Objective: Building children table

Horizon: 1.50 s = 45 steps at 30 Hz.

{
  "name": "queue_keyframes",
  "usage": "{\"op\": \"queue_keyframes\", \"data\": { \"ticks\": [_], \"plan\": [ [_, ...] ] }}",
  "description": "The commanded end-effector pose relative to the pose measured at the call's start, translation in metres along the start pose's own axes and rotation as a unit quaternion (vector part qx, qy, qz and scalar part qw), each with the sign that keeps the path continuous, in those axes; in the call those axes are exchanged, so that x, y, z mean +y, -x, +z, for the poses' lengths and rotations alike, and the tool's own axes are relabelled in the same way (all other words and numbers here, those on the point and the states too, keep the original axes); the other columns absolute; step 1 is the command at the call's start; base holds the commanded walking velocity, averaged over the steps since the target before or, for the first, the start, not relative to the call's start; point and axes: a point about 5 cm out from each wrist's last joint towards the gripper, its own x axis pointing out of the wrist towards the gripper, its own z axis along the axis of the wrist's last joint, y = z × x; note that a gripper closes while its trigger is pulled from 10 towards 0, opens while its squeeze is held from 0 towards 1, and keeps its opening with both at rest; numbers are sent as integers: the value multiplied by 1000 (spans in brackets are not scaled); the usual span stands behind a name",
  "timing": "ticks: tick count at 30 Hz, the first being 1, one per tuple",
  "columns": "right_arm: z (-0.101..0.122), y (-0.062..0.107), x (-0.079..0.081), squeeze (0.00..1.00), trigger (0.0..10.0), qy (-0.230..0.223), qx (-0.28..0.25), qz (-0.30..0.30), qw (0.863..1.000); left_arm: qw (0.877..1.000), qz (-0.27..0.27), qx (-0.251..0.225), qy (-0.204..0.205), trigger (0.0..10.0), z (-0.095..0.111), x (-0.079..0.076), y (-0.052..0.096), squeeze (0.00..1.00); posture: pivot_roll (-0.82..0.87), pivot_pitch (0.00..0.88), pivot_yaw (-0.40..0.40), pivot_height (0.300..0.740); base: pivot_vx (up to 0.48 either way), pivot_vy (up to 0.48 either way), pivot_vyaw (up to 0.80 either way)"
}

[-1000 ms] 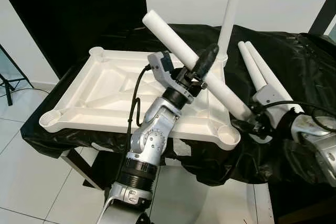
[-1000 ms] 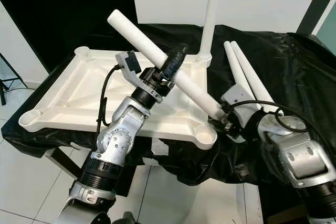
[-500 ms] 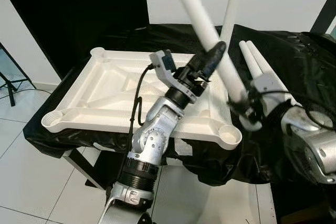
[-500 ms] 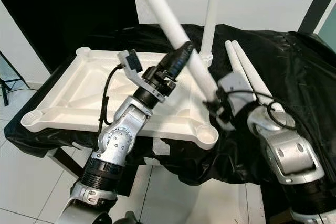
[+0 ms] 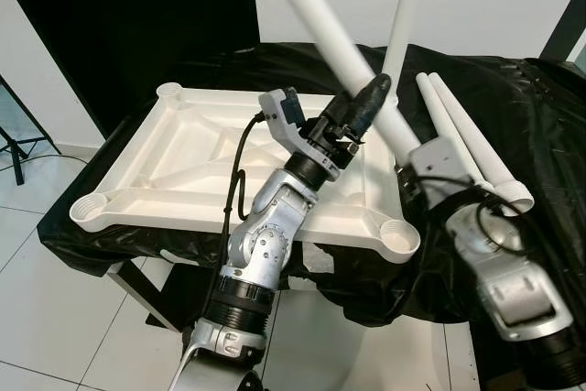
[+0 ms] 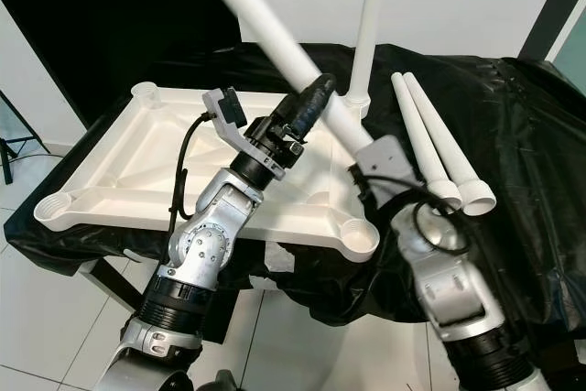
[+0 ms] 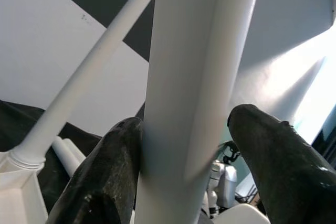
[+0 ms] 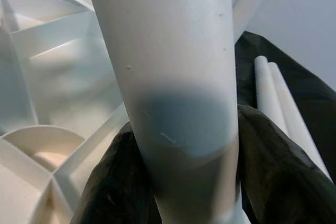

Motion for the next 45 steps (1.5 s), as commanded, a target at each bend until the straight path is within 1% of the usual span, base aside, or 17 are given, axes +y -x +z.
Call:
{"op": "queue_keyframes", "data": {
  "ticks": [1, 4, 5, 6, 7, 13, 14, 19, 20, 22, 23, 27, 28, 29, 30, 36, 45],
  "plan": [
    [-2, 0, 4, 0, 0, 8, 3, 9, 1000, 998, -68, -13, -14, 10000, 4, -16, -14, 0, 114, 0, 32, 740, 0, 0, 0],
    [-1, 1, 2, 0, 0, 10, 2, 7, 1000, 998, -62, -16, -24, 10000, 5, -15, -15, 0, 113, 0, 30, 740, 0, 0, 0],
    [0, 2, -1, 0, 0, 12, 0, 3, 1000, 997, -62, -27, -26, 3922, 8, -15, -15, 0, 111, 0, 31, 740, 0, 0, 0],
    [0, 2, -1, 0, 0, 12, 0, 3, 1000, 997, -62, -27, -26, 3922, 8, -15, -15, 0, 111, 0, 31, 740, 0, 0, 0],
    [2, 3, -5, 0, 0, 12, -3, -2, 1000, 997, -64, -36, -25, 0, 10, -14, -15, 0, 106, 0, 30, 740, 0, 0, 0],
    [4, 3, -7, 0, 0, 10, -5, -6, 1000, 996, -72, -42, -21, 0, 11, -15, -15, 0, 103, 0, 29, 740, 0, 0, 0],
    [10, 3, -9, 0, 10000, 0, -12, -6, 1000, 996, -79, -44, -16, 0, 10, -17, -14, 0, 96, 0, 28, 740, 0, 0, 0],
    [18, 3, -10, 0, 10000, -29, -23, 0, 999, 995, -86, -45, -11, 0, 8, -19, -14, 0, 96, 0, 22, 740, 0, 0, 0],
    [21, 2, -10, 812, 10000, -37, -29, 1, 999, 995, -86, -46, -11, 0, 8, -19, -14, 0, 97, 0, 21, 740, 0, 0, 0],
    [21, 2, -10, 812, 10000, -37, -29, 1, 999, 995, -86, -46, -11, 0, 8, -19, -14, 0, 97, 0, 21, 740, 0, 0, 0],
    [23, 2, -10, 1000, 10000, -44, -32, 4, 999, 995, -86, -47, -12, 0, 8, -19, -14, 0, 98, 0, 20, 740, 0, 0, 0],
    [27, 2, -9, 1000, 10000, -63, -36, 24, 997, 995, -86, -48, -13, 0, 8, -18, -14, 0, 99, 0, 19, 740, 0, 0, 0],
    [32, 4, -6, 478, 10000, -97, -39, 64, 992, 995, -86, -48, -14, 0, 7, -18, -14, 0, 98, 0, 19, 740, 0, 0, 0],
    [32, 4, -6, 478, 10000, -97, -39, 64, 992, 995, -86, -48, -14, 0, 7, -18, -14, 0, 98, 0, 19, 740, 0, 0, 0],
    [38, 8, -6, 0, 10000, -116, -46, 108, 986, 995, -87, -48, -15, 0, 7, -18, -14, 0, 96, 0, 19, 740, 0, 0, 0],
    [27, 29, -29, 0, 10000, -114, -19, 247, 962, 994, -94, -45, -12, 0, 5, -20, -15, 0, 87, 0, 23, 740, 0, 0, 0],
    [-4, 30, -64, 0, 10000, -106, 47, 261, 958, 994, -100, -40, -15, 0, 5, -20, -15, 0, 94, 0, 16, 740, 0, 0, 0]
  ]
}}
